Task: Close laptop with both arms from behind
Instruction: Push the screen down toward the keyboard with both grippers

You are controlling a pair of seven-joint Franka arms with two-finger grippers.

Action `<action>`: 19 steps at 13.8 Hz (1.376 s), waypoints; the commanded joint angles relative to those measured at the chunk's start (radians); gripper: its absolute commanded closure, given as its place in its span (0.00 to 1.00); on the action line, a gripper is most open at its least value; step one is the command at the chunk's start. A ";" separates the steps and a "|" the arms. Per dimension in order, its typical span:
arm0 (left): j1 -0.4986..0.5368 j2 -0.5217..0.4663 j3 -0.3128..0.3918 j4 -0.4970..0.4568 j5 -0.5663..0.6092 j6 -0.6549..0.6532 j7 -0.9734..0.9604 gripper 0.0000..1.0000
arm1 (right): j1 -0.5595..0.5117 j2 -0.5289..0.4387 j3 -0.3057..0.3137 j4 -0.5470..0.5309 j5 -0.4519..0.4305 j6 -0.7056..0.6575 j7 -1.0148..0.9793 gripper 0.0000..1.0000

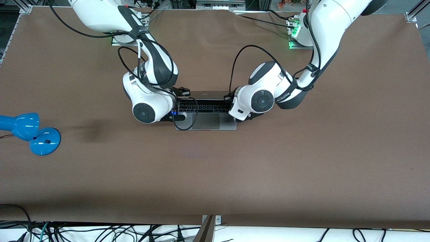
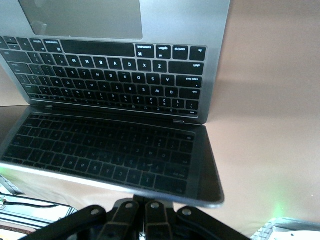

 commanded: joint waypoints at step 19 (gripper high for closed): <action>-0.018 0.082 0.008 0.053 0.057 0.081 0.000 1.00 | -0.005 0.045 -0.003 0.054 -0.083 0.177 -0.087 0.98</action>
